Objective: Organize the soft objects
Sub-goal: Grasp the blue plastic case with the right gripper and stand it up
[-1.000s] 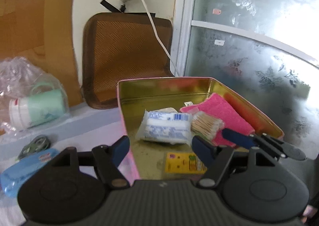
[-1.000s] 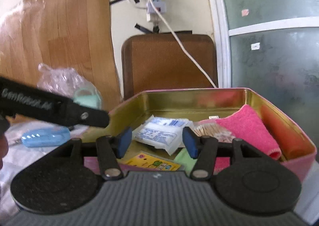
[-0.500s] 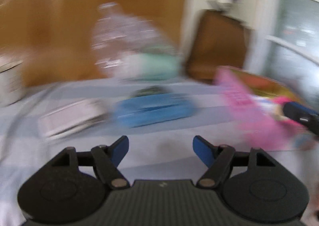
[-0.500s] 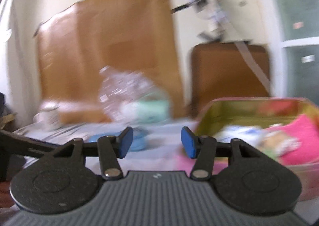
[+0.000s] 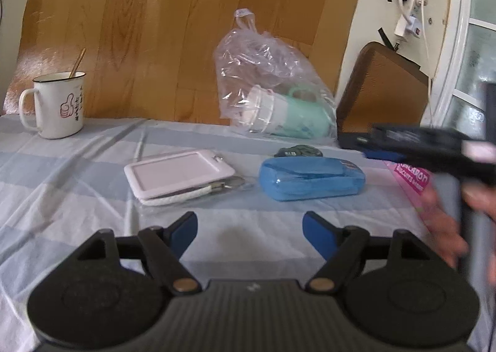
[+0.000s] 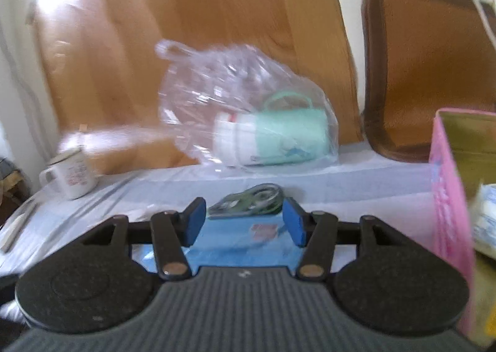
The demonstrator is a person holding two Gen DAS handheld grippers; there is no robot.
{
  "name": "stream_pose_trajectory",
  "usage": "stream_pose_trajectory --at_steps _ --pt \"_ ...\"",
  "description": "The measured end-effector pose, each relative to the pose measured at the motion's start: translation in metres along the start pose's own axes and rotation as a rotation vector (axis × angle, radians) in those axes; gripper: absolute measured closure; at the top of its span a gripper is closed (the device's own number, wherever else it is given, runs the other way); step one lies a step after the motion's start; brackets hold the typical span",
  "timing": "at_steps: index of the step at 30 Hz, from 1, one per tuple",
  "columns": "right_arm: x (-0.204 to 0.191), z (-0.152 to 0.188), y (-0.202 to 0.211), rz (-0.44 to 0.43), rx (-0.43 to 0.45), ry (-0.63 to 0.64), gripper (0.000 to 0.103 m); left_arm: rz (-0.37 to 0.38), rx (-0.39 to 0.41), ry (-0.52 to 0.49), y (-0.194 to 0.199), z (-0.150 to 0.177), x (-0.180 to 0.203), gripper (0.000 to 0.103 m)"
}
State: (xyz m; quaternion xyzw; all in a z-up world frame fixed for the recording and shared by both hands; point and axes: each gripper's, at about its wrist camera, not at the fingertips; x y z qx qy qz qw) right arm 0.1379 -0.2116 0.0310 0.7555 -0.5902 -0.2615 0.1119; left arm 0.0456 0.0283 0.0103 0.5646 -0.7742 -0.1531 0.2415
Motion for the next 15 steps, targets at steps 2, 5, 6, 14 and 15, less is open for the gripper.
stream_pose_trajectory --at_steps 2,5,6,14,15 --pt "0.007 -0.004 -0.018 0.016 -0.052 -0.027 0.045 0.009 -0.002 0.009 -0.003 -0.001 -0.001 0.026" --pt "0.020 -0.002 -0.031 0.005 -0.128 -0.097 0.045 0.025 -0.009 0.034 -0.005 -0.002 -0.006 0.026" --pt "0.024 0.001 -0.027 -0.015 -0.131 -0.123 0.046 0.031 -0.011 0.047 -0.005 -0.002 -0.008 0.026" --pt "0.012 0.045 0.052 -0.273 -0.205 -0.150 0.045 0.061 -0.027 0.176 -0.007 -0.003 -0.029 0.025" --pt "0.007 0.054 0.063 -0.309 -0.221 -0.129 0.045 0.064 -0.027 0.184 -0.007 -0.003 -0.031 0.025"
Point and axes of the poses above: each gripper's, at about its wrist camera, not at the fingertips, and y roughly against the way its jaws point, x to its right, z to its underside, and after that the axes turned 1 degree about -y, right-handed
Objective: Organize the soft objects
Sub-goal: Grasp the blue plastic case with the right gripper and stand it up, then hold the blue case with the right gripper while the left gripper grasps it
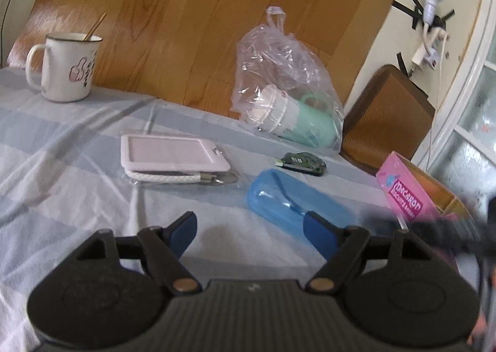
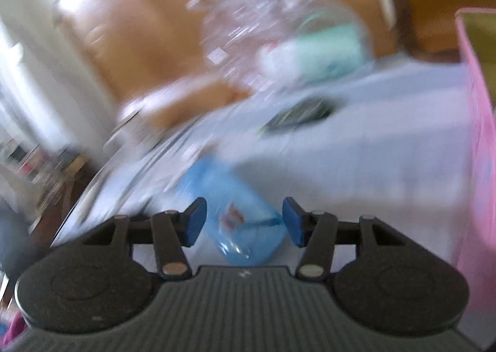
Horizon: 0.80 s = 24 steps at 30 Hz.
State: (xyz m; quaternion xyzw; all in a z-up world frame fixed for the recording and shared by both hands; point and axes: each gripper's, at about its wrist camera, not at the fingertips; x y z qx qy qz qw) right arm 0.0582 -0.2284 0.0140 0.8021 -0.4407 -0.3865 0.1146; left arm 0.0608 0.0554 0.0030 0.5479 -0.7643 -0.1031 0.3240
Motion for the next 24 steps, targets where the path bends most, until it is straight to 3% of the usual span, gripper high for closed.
stream_pose_trajectory --at_steps 3,4,6,7,16,24 --pt "-0.028 0.033 0.022 -0.042 0.001 0.158 0.044 0.003 -0.002 -0.003 -0.001 0.000 0.000 0.025" --pt "-0.038 0.042 0.028 -0.009 0.023 0.233 0.042 0.003 -0.002 -0.010 -0.001 0.000 0.001 0.025" --pt "-0.054 0.051 0.032 0.070 0.081 0.346 0.027 0.000 -0.001 -0.025 -0.001 0.001 0.003 0.024" --pt "-0.058 0.053 0.031 0.086 0.099 0.371 0.026 -0.003 0.000 -0.031 0.000 0.001 0.005 0.023" --pt "-0.052 0.040 -0.010 0.152 0.068 0.355 0.025 -0.019 -0.001 -0.056 0.001 0.003 0.008 0.022" --pt "-0.052 0.046 -0.016 0.185 0.045 0.337 0.026 -0.003 -0.006 -0.068 0.000 0.003 0.009 0.019"
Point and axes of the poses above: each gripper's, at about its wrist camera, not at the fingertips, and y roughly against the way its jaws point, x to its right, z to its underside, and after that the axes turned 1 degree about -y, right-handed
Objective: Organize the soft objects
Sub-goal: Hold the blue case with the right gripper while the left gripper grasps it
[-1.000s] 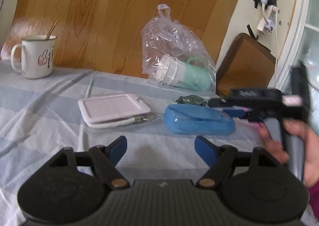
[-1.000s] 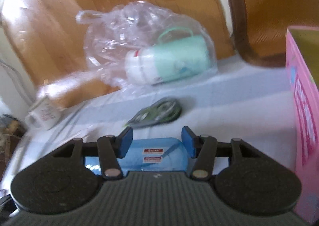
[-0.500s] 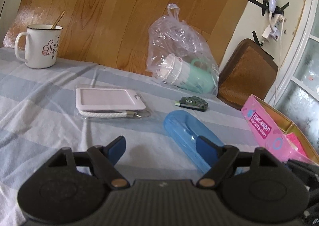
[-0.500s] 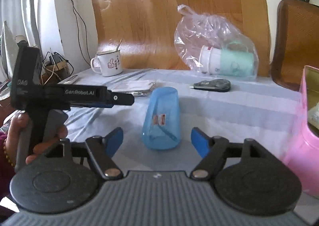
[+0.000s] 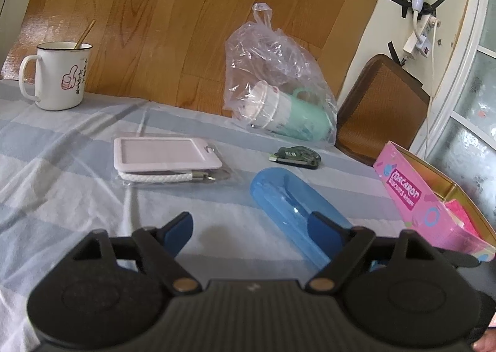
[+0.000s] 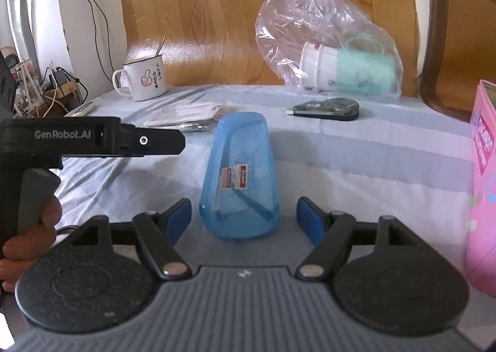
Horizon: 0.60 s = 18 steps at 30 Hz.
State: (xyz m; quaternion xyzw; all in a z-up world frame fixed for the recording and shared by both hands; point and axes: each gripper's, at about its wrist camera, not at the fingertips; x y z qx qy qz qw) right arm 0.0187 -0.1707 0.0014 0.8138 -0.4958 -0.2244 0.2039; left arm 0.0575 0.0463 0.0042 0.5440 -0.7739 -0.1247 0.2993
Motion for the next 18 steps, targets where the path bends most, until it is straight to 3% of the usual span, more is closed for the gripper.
stream_pose_trajectory --at_steps 7,11,18 --pt "-0.012 -0.002 -0.008 0.041 -0.021 0.069 0.027 0.011 -0.003 0.002 0.000 -0.001 -0.001 0.019" --pt "-0.014 0.001 -0.006 0.042 -0.006 0.087 0.048 0.011 -0.008 0.004 -0.001 -0.001 -0.001 0.019" --pt "-0.013 0.003 -0.001 0.043 0.002 0.072 0.048 0.009 -0.011 0.001 -0.001 -0.001 -0.001 0.017"
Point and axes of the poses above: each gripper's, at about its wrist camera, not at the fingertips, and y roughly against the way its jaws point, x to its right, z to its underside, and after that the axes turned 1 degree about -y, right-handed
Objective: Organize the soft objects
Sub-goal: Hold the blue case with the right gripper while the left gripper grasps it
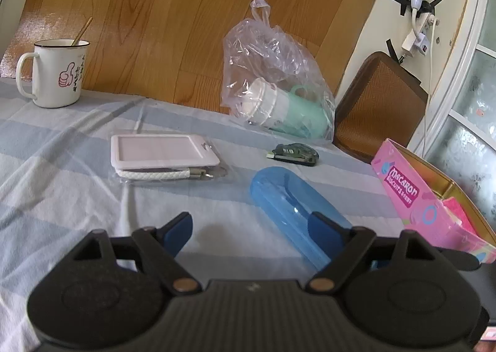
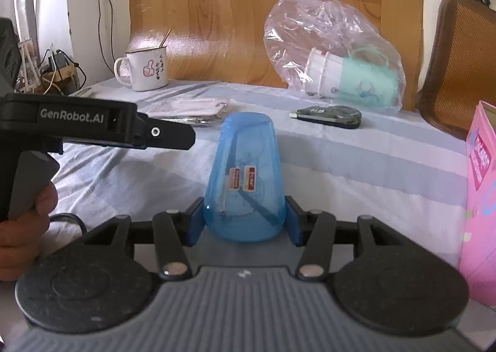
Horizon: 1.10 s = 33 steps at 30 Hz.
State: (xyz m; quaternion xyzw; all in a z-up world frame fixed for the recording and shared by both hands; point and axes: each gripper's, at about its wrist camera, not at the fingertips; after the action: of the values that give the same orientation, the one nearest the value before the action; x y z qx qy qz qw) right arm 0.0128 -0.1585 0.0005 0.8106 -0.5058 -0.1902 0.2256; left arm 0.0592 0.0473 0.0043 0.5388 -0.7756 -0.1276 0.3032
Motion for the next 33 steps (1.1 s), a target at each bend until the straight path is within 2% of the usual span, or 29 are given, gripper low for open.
stream_pose_trajectory --at_steps 33 --pt "-0.0045 -0.0003 0.0029 0.022 -0.003 0.007 0.048 0.008 -0.008 -0.014 -0.0012 0.0009 -0.0004 0.014"
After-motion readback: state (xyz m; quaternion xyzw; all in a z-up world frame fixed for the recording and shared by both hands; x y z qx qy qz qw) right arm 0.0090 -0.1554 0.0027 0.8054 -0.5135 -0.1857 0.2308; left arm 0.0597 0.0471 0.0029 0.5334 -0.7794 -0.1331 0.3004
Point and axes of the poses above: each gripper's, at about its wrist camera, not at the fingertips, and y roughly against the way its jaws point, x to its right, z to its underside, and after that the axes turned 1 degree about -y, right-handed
